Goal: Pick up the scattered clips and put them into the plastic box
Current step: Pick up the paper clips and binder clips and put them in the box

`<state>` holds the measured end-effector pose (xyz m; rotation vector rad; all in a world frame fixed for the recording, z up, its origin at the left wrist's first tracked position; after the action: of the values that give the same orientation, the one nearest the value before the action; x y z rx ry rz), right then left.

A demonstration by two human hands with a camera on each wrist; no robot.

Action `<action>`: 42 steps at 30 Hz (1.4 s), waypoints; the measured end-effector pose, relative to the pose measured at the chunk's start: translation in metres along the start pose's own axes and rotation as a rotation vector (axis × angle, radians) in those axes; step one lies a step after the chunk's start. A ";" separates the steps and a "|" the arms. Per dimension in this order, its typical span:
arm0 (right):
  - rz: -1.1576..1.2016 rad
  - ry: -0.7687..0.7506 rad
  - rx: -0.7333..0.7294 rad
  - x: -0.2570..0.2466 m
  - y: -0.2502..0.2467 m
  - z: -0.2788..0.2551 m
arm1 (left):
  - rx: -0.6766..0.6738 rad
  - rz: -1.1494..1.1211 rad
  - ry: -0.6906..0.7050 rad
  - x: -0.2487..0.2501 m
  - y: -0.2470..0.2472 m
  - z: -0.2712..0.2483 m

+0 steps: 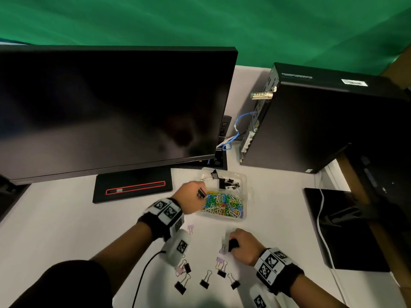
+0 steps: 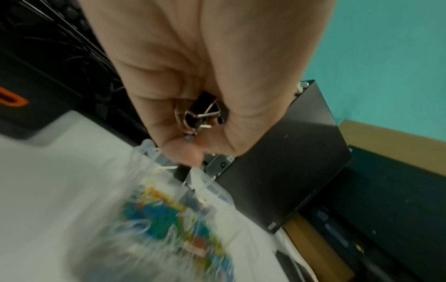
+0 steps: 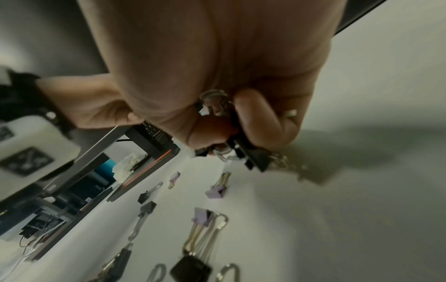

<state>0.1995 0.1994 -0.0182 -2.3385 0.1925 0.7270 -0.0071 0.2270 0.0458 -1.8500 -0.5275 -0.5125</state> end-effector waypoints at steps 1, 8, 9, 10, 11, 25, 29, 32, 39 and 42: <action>-0.004 0.014 0.009 0.002 -0.001 0.000 | 0.037 -0.031 0.003 0.006 -0.006 0.010; -0.034 -0.045 0.032 0.004 -0.013 -0.002 | 0.137 -0.371 -0.137 0.012 0.005 0.067; -0.035 -0.050 0.040 0.004 -0.015 -0.002 | 0.132 -0.320 -0.146 0.009 0.010 0.072; -0.034 -0.047 0.043 0.004 -0.017 -0.002 | 0.121 -0.253 -0.153 0.006 0.013 0.075; -0.028 -0.050 0.048 0.004 -0.019 -0.002 | 0.115 -0.206 -0.154 0.005 0.014 0.078; 0.022 -0.056 0.143 -0.024 -0.068 -0.003 | -0.132 0.357 -0.097 0.006 0.037 0.077; 0.024 -0.043 0.213 -0.041 -0.095 0.012 | -0.120 0.483 -0.061 0.007 0.046 0.070; 0.012 -0.017 0.276 -0.056 -0.115 0.031 | -0.101 0.326 0.009 0.008 0.041 0.071; -0.061 0.046 0.391 -0.073 -0.134 0.079 | 0.059 0.198 0.008 -0.004 0.028 0.068; -0.038 0.029 0.416 -0.071 -0.129 0.091 | 0.116 0.400 0.007 -0.011 0.027 0.061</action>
<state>0.1403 0.3521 0.0367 -1.9510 0.2826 0.5712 0.0055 0.2747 -0.0001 -1.7806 -0.1682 -0.2136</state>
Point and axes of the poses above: each hand's wrist, its own z-axis towards the middle knuckle, its own y-axis out of the palm, x = y × z, the point moved 1 cm from there along z, towards the middle knuckle, and after that the axes turned 6 degrees about z, right-handed, at the moved point
